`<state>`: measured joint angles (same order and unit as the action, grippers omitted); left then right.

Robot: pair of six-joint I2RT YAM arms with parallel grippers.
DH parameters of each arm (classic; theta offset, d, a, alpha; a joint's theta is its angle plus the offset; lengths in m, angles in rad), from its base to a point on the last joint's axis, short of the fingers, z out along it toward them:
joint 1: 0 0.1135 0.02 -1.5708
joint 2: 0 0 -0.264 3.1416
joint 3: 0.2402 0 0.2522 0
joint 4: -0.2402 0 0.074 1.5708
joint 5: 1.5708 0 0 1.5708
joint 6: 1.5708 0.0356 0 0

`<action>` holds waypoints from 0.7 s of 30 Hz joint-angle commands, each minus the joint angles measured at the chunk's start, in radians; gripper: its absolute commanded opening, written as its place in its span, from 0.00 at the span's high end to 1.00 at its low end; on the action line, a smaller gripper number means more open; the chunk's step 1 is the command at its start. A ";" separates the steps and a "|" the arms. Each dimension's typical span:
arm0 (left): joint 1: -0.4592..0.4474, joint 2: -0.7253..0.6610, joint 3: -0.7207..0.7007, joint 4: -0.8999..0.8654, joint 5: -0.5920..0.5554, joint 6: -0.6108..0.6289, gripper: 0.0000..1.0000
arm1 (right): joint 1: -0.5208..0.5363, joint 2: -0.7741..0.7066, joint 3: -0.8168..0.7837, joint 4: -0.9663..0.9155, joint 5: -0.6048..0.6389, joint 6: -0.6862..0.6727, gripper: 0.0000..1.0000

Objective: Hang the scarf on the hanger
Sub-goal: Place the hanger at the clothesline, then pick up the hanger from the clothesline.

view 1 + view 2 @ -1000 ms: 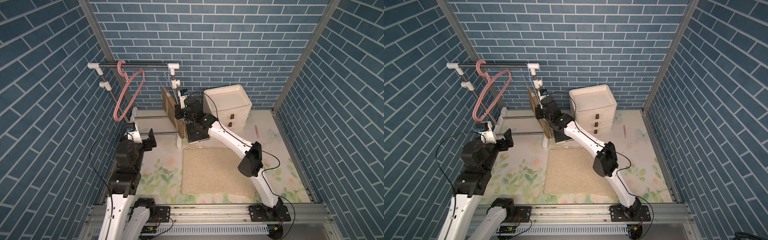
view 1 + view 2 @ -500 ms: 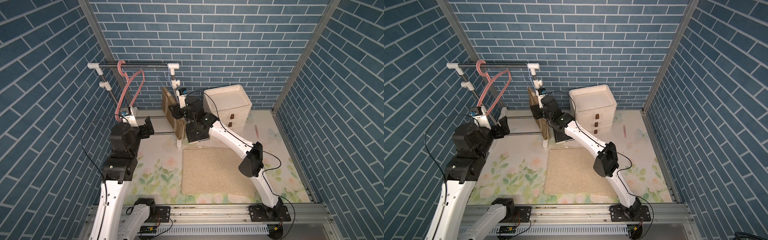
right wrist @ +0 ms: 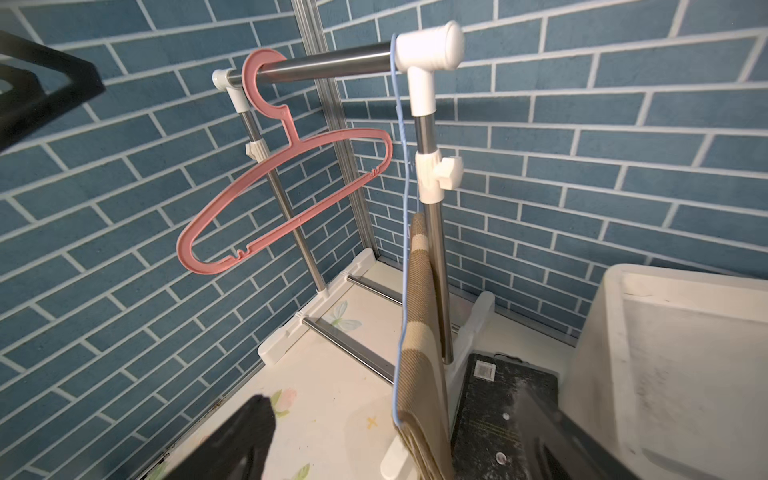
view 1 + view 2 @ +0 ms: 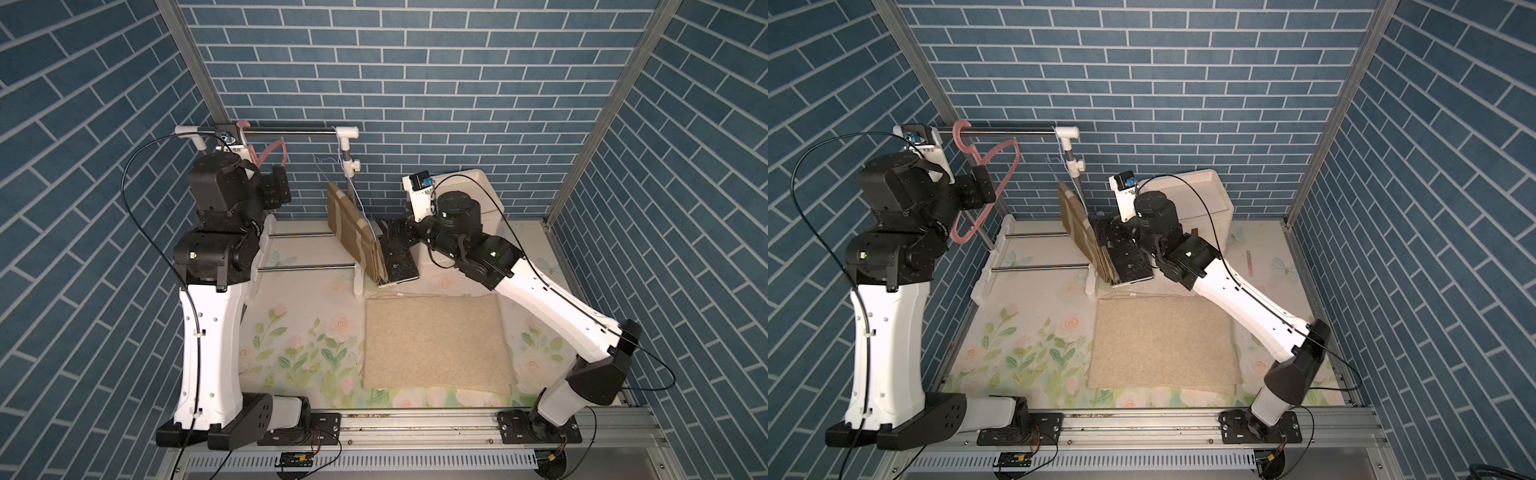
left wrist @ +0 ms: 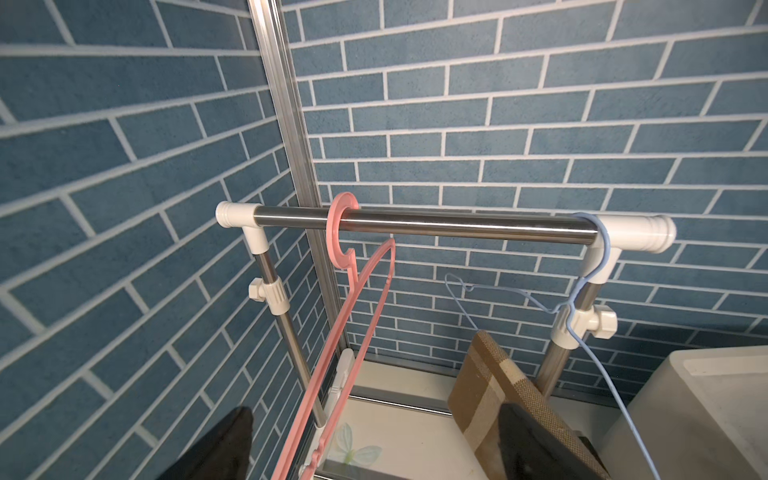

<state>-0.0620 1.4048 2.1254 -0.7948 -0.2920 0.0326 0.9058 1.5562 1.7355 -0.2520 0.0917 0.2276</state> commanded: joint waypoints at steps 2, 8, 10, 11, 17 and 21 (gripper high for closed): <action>0.047 0.075 0.056 -0.089 -0.049 0.075 0.02 | -0.045 -0.157 -0.209 0.036 0.060 -0.033 0.02; 0.190 0.126 0.041 -0.032 0.087 0.090 0.01 | -0.083 -0.327 -0.396 0.026 0.121 -0.003 0.01; 0.232 0.151 0.033 -0.017 0.119 0.098 0.01 | -0.091 -0.352 -0.424 0.023 0.122 0.008 0.01; 0.251 0.161 0.028 -0.008 0.139 0.104 0.01 | -0.095 -0.358 -0.433 0.023 0.124 0.011 0.01; 0.354 0.239 -0.003 0.028 0.402 0.113 0.02 | -0.099 -0.344 -0.436 0.023 0.107 0.018 0.01; 0.382 0.299 -0.005 0.026 0.521 0.101 0.08 | -0.099 -0.333 -0.432 0.031 0.096 0.025 0.01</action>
<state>0.3050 1.6775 2.1288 -0.7841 0.0845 0.1322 0.8112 1.2148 1.2984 -0.2382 0.1902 0.2310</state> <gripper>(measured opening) 0.933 0.995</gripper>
